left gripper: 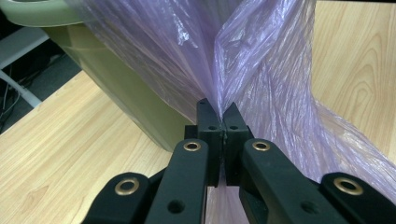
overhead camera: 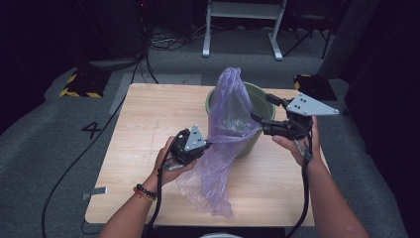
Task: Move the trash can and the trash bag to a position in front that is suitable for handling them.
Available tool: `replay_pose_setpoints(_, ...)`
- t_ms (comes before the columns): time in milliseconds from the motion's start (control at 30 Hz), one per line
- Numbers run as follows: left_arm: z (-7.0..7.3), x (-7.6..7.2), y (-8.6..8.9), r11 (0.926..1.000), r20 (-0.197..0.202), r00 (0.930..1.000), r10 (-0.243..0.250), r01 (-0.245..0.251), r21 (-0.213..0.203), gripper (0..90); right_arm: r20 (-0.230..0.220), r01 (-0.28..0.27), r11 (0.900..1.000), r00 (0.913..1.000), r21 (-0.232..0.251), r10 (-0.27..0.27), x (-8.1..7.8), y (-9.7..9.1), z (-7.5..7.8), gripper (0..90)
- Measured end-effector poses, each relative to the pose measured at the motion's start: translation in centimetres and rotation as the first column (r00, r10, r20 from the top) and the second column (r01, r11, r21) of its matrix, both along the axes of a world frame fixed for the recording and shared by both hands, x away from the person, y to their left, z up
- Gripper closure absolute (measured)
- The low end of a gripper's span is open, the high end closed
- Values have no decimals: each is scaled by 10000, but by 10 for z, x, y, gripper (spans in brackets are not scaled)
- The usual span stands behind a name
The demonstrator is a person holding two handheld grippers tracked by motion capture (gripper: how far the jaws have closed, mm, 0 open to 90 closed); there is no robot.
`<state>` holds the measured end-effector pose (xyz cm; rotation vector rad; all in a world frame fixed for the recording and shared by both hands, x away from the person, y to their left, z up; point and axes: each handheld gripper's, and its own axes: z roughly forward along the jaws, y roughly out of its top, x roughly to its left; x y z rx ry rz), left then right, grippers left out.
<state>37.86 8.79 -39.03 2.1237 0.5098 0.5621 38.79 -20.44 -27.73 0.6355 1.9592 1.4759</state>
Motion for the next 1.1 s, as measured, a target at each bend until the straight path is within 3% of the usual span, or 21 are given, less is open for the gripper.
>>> replay_pose_setpoints(100, 1, 0, -2, 9999, -2, 10000, -72, 72, 78, 896, -203, -218, 9995, 9996, -225, 214, 5, 11, 3, 293)
replay_pose_setpoints(133, 1, 0, -3, 9999, 0, 10000, -68, 68, 74, 896, -420, -162, 9985, 9990, -530, 139, 12, 19, 1, 290)
replay_pose_setpoints(167, 1, -1, -3, 9999, 30, 10000, -84, 84, 92, 896, -420, -162, 9985, 9990, -530, 139, 12, 19, 1, 290)
replay_pose_setpoints(200, 2, -1, -3, 9999, 65, 10000, -69, 68, 130, 896, -537, 127, 9963, 9984, -856, -173, 21, 26, -2, 326)
replay_pose_setpoints(267, 2, -1, -3, 9999, 82, 9999, -74, 73, 140, 896, -592, 203, 9952, 9979, -955, -261, 24, 27, -2, 347)
replay_pose_setpoints(333, 3, -1, -2, 10000, 115, 9999, -41, 40, 82, 896, -889, 274, 9917, 9953, -1256, -388, 35, 29, -6, 558)
replay_pose_setpoints(367, 3, -1, -1, 10000, 135, 9999, -41, 40, 90, 896, -1130, 390, 9853, 9919, -1661, -583, 44, 29, -9, 741)
replay_pose_setpoints(400, 4, -1, 0, 10000, 136, 9999, -40, 40, 30, 896, -1130, 390, 9853, 9919, -1661, -583, 44, 29, -9, 741)
replay_pose_setpoints(433, 5, -2, 2, 10000, 185, 9998, -49, 49, -8, 895, -1233, 430, 9811, 9901, -1887, -671, 50, 27, -12, 867)
replay_pose_setpoints(500, 6, -2, 4, 9999, 233, 9997, -65, 67, -100, 896, -1332, 445, 9807, 9886, -1902, -707, 52, 25, -13, 891)
replay_pose_setpoints(533, 7, -3, 4, 9998, 258, 9996, -81, 85, -156, 895, -1604, 360, 9817, 9848, -1871, -667, 56, 22, -15, 899)
replay_pose_setpoints(567, 7, -4, 5, 9998, 289, 9995, -104, 109, -185, 895, -1899, 331, 9758, 9789, -2161, -753, 61, 19, -19, 900)
replay_pose_setpoints(633, 10, -5, 6, 9995, 394, 9991, -141, 151, -261, 895, -2031, 311, 9740, 9761, -2242, -779, 62, 18, -20, 900)
replay_pose_setpoints(767, 15, -8, 6, 9984, 645, 9977, -210, 243, -504, 895, -2685, 74, 9611, 9596, -2761, -845, 69, 16, -30, 900)
replay_pose_setpoints(800, 16, -9, 6, 9980, 691, 9973, -250, 289, -565, 895, -3065, -53, 9576, 9479, -2881, -869, 72, 15, -33, 898)
replay_pose_setpoints(900, 19, -9, 6, 9974, 789, 9965, -286, 337, -639, 895, -3231, 106, 9560, 9400, -2931, -1094, 75, 13, -36, 878)
replay_pose_setpoints(933, 20, -9, 5, 9973, 787, 9965, -280, 332, -655, 895, -3389, 157, 9571, 9334, -2894, -1178, 77, 11, -38, 746)
replay_pose_setpoints(967, 21, -9, 5, 9973, 806, 9962, -332, 383, -627, 895, -3389, 157, 9571, 9334, -2894, -1178, 77, 11, -38, 746)
replay_pose_setpoints(1000, 21, -9, 4, 9973, 794, 9963, -337, 386, -619, 895, -3380, 293, 9580, 9322, -2852, -1292, 78, 10, -39, 686)
replay_pose_setpoints(1100, 22, -7, 3, 9978, 836, 9959, -346, 391, -527, 895, -3115, 544, 9705, 9415, -2348, -1282, 77, 6, -38, 492)
